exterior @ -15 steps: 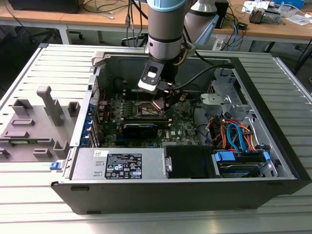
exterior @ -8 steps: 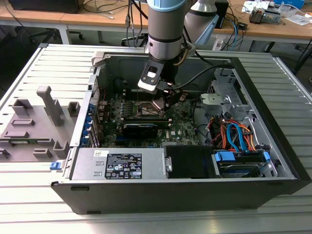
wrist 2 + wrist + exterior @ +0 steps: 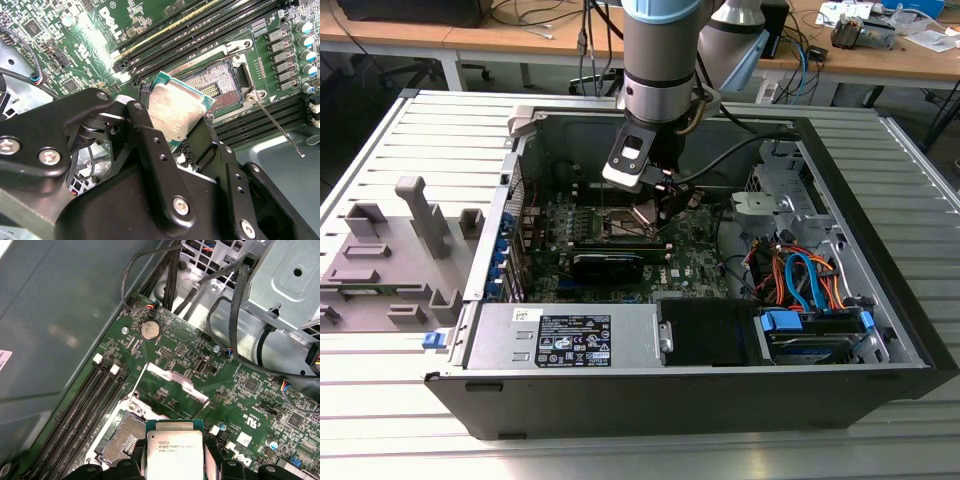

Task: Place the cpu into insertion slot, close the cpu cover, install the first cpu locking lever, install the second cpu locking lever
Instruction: 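Place the cpu into insertion slot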

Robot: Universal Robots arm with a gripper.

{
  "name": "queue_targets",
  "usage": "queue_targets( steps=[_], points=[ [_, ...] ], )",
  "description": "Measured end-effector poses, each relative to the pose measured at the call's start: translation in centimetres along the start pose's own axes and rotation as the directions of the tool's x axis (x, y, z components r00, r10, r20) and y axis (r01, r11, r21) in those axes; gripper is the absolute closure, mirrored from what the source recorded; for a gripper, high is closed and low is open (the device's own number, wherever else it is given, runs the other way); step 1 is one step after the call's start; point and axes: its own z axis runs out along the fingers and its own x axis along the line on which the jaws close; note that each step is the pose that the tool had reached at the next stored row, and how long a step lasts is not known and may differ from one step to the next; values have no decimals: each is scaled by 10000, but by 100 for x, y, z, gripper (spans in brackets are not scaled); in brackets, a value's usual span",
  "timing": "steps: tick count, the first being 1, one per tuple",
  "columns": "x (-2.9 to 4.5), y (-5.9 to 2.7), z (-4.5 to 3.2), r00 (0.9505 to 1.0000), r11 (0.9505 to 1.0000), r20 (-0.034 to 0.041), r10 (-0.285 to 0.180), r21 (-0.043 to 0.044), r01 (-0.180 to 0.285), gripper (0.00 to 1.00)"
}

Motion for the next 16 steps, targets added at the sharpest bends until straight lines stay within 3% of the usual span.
queue_targets(
  steps=[16],
  points=[
    [0, 0, 0, 9999, 9999, 10, 115, 5, -115, 45]
  ],
)
